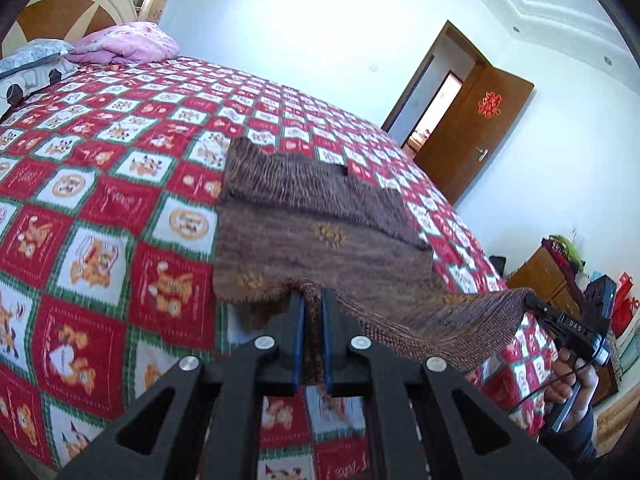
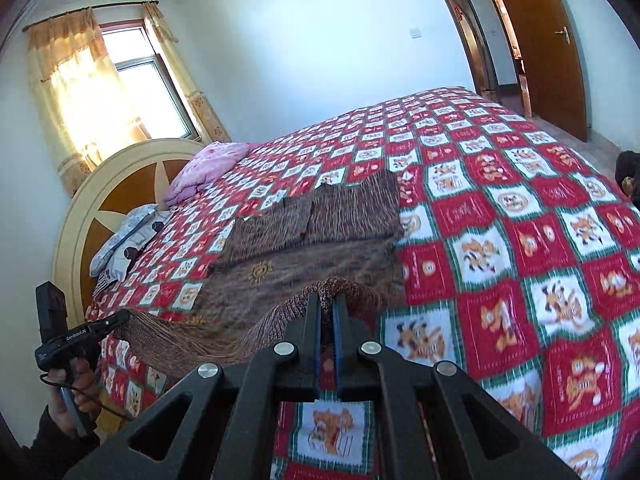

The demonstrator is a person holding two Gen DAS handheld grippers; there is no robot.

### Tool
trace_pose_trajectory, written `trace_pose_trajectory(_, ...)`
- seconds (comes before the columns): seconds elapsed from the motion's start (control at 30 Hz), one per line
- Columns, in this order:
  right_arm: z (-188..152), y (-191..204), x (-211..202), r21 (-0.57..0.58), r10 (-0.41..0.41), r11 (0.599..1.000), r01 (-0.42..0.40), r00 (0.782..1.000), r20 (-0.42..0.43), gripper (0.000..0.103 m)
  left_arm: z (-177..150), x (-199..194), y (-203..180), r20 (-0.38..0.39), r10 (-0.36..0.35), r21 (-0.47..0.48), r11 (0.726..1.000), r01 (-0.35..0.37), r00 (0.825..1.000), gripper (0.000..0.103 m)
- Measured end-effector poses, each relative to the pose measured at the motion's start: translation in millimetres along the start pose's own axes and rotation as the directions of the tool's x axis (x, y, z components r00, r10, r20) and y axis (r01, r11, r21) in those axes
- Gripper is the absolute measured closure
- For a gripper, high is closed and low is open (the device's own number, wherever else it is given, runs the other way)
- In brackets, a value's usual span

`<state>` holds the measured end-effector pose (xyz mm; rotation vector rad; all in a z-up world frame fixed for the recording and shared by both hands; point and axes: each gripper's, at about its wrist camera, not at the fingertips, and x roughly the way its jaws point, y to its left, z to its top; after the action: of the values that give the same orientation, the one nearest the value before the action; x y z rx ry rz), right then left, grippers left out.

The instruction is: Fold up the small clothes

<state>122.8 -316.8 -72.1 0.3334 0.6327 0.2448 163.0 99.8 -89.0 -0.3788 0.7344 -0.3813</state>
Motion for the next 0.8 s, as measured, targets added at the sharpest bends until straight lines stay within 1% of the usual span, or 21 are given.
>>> trace_pose_trajectory(0.17, 22.2, -0.7, 17.6, -0.004, 0.0, 1.0, 0.0, 1.0, 0.005, 0.099, 18.3, 10.6, 8.3, 0.012, -0.01, -0.038, 0.999, 0.011, 1.0, 0.095)
trace_pose_trajectory(0.27, 37.8, -0.1, 27.8, -0.008, 0.001, 1.0, -0.001, 1.0, 0.012, 0.099, 30.0, 16.9, 9.7, 0.019, -0.011, -0.043, 0.999, 0.012, 1.0, 0.095)
trace_pose_trajectory(0.47, 73.5, -0.9, 52.5, -0.009, -0.006, 1.0, 0.006, 1.0, 0.025, 0.099, 63.6, 36.3, 17.4, 0.038, -0.015, -0.058, 0.998, 0.018, 0.999, 0.095)
trace_pose_trajectory(0.67, 109.3, -1.3, 92.5, -0.021, -0.023, 0.999, 0.023, 1.0, 0.012, 0.099, 99.0, 67.0, 23.6, 0.037, -0.011, -0.064, 0.998, 0.013, 0.999, 0.095)
trace_pose_trajectory(0.8, 130.8, -8.8, 124.5, -0.005, -0.035, 0.999, 0.035, 0.999, -0.011, 0.099, 123.4, 96.7, 31.0, 0.015, 0.01, -0.068, 0.998, -0.009, 1.0, 0.095)
